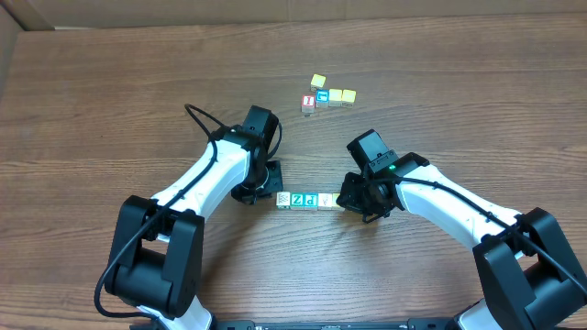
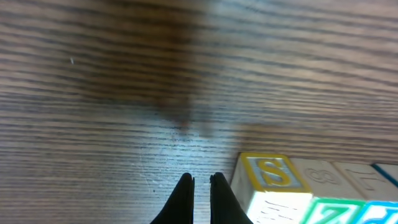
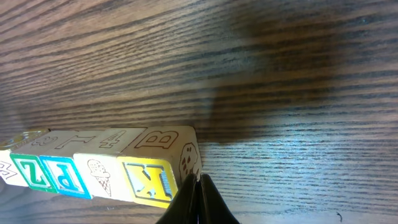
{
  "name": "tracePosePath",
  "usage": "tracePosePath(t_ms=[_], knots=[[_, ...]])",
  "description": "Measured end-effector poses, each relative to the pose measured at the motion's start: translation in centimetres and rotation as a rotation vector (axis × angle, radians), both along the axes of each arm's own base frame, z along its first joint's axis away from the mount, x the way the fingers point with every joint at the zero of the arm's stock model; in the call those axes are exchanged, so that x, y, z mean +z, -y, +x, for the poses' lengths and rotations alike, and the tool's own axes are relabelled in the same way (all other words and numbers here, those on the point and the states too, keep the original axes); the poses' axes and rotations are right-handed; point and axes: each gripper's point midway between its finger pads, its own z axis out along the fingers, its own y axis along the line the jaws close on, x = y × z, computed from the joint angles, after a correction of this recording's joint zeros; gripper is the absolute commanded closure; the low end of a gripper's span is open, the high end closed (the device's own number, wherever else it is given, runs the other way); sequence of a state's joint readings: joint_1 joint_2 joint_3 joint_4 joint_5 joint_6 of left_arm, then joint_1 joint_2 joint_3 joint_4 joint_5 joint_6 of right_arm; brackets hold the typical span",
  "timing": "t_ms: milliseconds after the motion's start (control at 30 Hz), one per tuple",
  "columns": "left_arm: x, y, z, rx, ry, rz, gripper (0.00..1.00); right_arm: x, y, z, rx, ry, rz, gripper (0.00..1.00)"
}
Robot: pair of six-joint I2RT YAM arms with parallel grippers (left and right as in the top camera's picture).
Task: Flip 5 blocks
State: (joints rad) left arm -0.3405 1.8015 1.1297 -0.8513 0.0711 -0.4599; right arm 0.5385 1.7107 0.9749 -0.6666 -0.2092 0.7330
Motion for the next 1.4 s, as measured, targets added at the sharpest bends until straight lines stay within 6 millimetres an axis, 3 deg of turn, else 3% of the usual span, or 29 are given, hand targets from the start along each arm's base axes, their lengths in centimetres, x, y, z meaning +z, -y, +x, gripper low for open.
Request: tracePosePath(t_ms=[200,667,1400], knots=[[-1.1,0.0,-0.8,0.000,-0.015,-0.011,0.96,0.0,0.0,0.0,0.000,0.000,0.001,0.96],[-1.0,0.9,0.0,-0.022,0.017,-0.056,0.96,0.0,0.0,0.0,0.000,0.000,0.001,0.96],[-0.9,1.6,-0.5,-0.058,-0.003,-0.099,0.96,0.0,0.1,0.1,-0.002,0.003,-0.006,0.96]])
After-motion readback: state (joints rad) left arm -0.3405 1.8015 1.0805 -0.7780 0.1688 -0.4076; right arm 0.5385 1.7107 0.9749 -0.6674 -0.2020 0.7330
